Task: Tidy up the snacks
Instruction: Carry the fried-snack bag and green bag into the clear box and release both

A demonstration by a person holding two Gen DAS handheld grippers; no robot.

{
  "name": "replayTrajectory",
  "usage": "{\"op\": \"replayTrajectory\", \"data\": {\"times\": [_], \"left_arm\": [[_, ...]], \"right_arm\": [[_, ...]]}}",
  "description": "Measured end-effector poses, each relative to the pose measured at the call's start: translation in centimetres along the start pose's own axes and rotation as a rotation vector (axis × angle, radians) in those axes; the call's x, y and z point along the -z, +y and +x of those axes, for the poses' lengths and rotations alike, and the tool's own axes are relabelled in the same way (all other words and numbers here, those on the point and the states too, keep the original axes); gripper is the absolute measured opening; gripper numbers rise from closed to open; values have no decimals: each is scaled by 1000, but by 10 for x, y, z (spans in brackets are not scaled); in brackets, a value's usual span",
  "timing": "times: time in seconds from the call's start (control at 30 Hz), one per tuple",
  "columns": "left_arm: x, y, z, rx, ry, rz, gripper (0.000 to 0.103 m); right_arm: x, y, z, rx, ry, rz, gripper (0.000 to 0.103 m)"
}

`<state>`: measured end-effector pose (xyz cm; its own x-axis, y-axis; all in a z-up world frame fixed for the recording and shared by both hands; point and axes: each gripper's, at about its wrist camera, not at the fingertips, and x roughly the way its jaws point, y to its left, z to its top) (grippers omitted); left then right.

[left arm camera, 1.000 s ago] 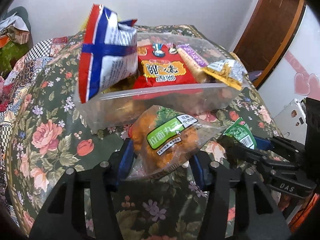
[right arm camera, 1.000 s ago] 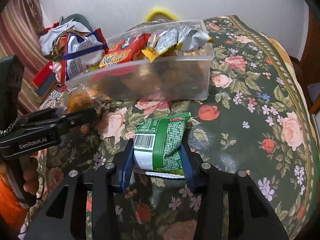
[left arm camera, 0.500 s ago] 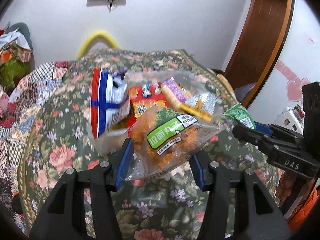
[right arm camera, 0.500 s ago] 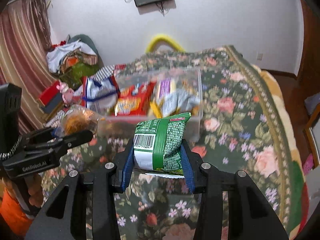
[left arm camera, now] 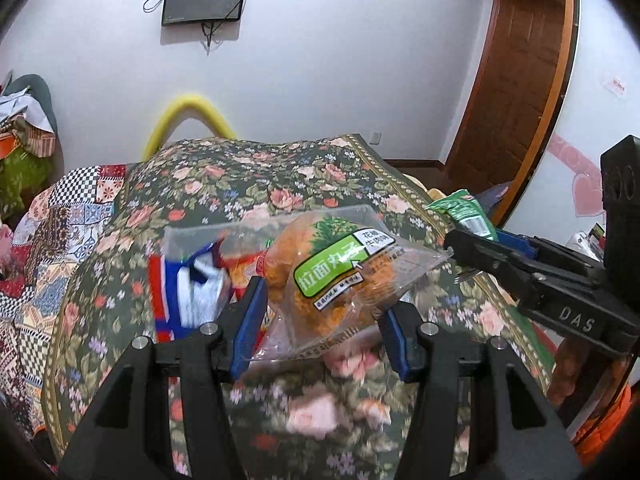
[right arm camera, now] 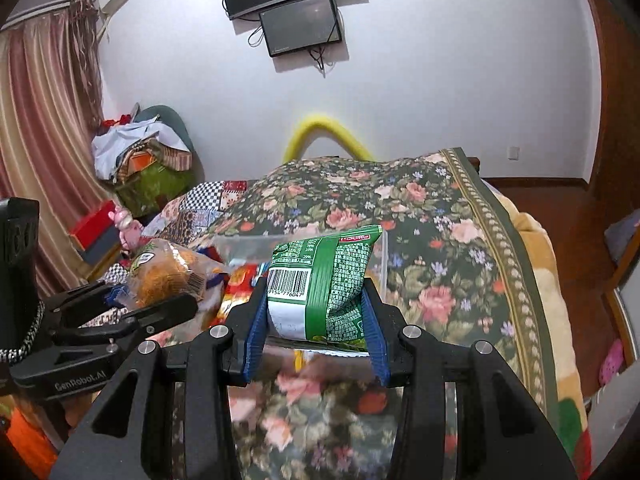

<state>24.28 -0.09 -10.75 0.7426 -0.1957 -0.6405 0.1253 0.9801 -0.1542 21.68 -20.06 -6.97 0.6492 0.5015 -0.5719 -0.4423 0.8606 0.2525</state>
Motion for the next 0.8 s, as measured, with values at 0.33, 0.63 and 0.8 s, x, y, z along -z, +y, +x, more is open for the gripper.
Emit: {"op": "replayTrajectory", "data": {"times": [0.33,0.63,0.8], "left_arm": [[-22,6,51,-30,25,-34,54],[-29,14,81,-88,49,-52,54],[-27,12,87,-108,51,-31,54]], "right_arm": [[-15,-18,40,-12,25,66,40],[-26,-21,73,-10,70,28,40],[-24,-29,89,-38,119,47,40]]}}
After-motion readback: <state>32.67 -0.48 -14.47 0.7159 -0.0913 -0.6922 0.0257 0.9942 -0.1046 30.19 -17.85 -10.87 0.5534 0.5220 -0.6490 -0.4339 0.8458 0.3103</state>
